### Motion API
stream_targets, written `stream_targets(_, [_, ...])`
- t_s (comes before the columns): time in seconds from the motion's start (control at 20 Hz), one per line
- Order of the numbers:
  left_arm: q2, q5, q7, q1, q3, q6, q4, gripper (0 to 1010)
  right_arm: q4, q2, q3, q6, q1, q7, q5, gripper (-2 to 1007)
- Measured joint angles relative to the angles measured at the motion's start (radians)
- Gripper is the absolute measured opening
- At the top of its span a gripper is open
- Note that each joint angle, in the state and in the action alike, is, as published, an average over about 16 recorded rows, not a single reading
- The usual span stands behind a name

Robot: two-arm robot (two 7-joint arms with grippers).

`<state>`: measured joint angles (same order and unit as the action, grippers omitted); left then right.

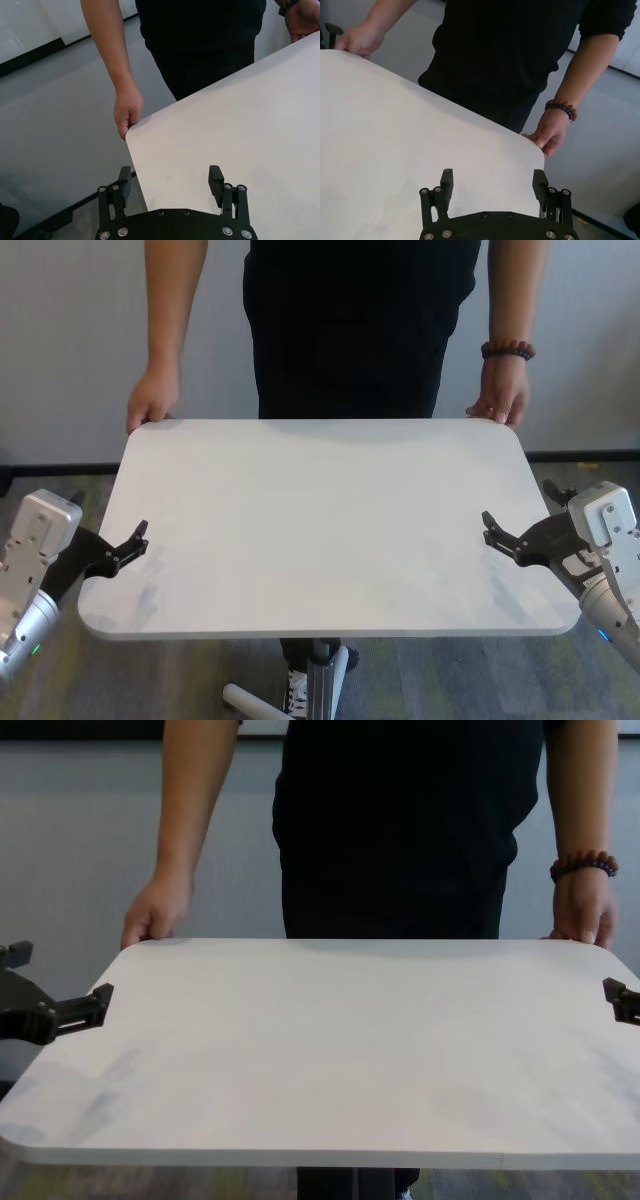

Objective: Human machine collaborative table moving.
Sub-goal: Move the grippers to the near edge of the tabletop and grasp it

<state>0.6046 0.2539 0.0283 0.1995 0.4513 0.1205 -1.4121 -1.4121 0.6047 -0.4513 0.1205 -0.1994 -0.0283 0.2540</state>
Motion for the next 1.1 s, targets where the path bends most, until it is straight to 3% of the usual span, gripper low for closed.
stream_targets(0.6, [0.009, -0.016, 0.005, -0.008, -0.002, -0.008, -0.023, 1000, -0.018, 0.008, 0.004, 0.003, 0.012, 0.008, -0.010, 1005])
stream_targets(0.85, [0.034, -0.054, 0.016, -0.033, -0.002, -0.026, -0.071, 1000, -0.056, 0.028, 0.007, 0.006, 0.041, 0.011, -0.036, 1005])
stream_targets(1.1, [0.079, -0.115, 0.038, -0.087, -0.004, -0.055, -0.144, 1000, -0.119, 0.063, 0.009, 0.013, 0.092, 0.010, -0.081, 1005])
